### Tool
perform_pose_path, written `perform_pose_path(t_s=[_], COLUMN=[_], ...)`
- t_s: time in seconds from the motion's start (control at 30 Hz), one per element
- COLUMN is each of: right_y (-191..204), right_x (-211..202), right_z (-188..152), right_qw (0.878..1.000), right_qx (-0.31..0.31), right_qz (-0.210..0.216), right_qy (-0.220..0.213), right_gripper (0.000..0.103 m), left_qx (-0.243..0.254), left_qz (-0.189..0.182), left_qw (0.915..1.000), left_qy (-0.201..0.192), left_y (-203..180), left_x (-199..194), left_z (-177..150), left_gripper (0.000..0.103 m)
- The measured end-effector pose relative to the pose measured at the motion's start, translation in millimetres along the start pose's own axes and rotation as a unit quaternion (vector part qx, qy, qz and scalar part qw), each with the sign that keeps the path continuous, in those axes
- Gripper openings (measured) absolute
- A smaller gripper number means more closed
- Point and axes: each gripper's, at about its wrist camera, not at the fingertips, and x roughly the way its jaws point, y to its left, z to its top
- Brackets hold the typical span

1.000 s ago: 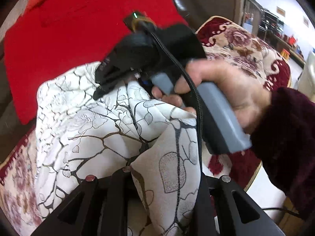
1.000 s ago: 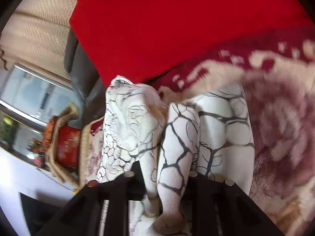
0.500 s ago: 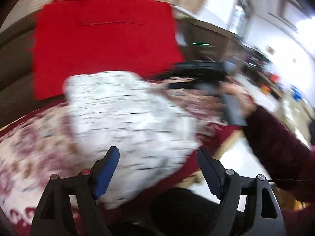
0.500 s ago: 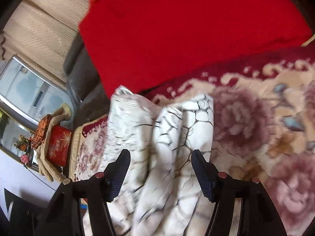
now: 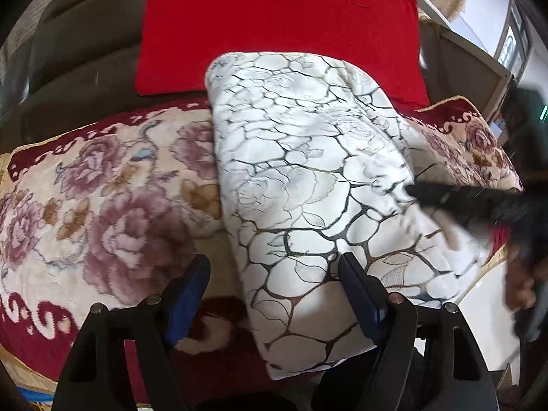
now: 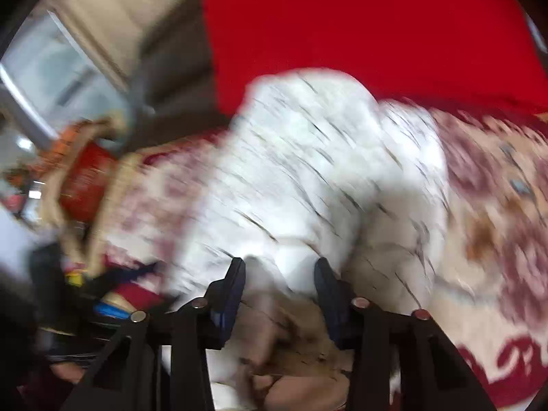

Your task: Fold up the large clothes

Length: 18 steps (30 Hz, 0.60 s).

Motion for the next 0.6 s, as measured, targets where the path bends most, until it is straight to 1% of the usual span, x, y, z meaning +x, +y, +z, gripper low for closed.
perform_pose_path(t_s=[0.03, 0.07, 0.1, 0.13, 0.2, 0.27, 0.3, 0.37, 0.43, 0.47, 0.5, 0.53, 0.6], right_y=[-6.3, -16.9, -25.6, -29.8, -34.8, -41.6, -44.4, -43.6, -40.6, -44.6, -45.0, -43.8, -37.2], right_x=[3.9, 5.2, 4.4, 2.8, 1.5, 5.1, 6.6, 2.4, -7.6, -16.3, -25.2, -37.0, -48.2], right_z=[-6.4, -14.2, -20.7, -25.2, -35.3, -44.0, -46.4, -47.3, -33.2, -24.4, -16.7, -3.7, 19.7], right_qw=[1.0, 1.0, 0.999, 0.998, 0.998, 0.995, 0.994, 0.995, 0.996, 0.995, 0.994, 0.992, 0.992], right_qx=[0.003, 0.017, 0.029, 0.031, 0.015, 0.011, 0.018, 0.017, 0.033, 0.05, 0.059, 0.061, 0.048], right_qz=[0.003, 0.017, 0.029, 0.031, 0.033, 0.049, 0.057, 0.054, 0.054, 0.068, 0.076, 0.079, 0.079], right_qy=[-0.004, -0.013, -0.024, -0.033, -0.059, -0.081, -0.088, -0.084, -0.056, -0.049, -0.055, -0.071, -0.087], right_gripper=[0.042, 0.042, 0.042, 0.042, 0.042, 0.042, 0.042, 0.043, 0.042, 0.044, 0.045, 0.045, 0.047], left_qx=[0.0, 0.005, 0.012, 0.02, 0.028, 0.03, 0.033, 0.024, 0.017, 0.018, 0.019, 0.019, 0.021], left_qz=[-0.005, -0.007, -0.004, 0.001, 0.003, 0.005, 0.008, 0.005, 0.002, 0.006, 0.01, 0.012, 0.017], left_qw=[1.0, 0.9999, 0.9999, 0.9998, 0.9996, 0.9995, 0.9994, 0.9997, 0.9999, 0.9998, 0.9998, 0.9997, 0.9996], left_qy=[0.004, 0.009, 0.009, 0.007, 0.003, 0.002, 0.002, 0.002, 0.003, 0.002, 0.001, 0.0, -0.002], left_y=[-2.1, -9.0, -13.6, -16.8, -21.8, -20.5, -19.7, -15.3, -12.2, -11.6, -13.7, -13.6, -14.8], left_x=[1.9, 10.8, 12.9, 16.1, 21.7, 26.8, 28.9, 27.6, 23.2, 22.4, 18.9, 18.6, 18.7], left_z=[0.0, -2.0, -3.0, -4.7, -5.3, -6.3, -7.3, -5.9, -3.8, -2.8, -2.3, -2.1, -2.8], left_gripper=[0.077, 0.077, 0.077, 0.077, 0.078, 0.079, 0.08, 0.081, 0.081, 0.081, 0.081, 0.081, 0.081])
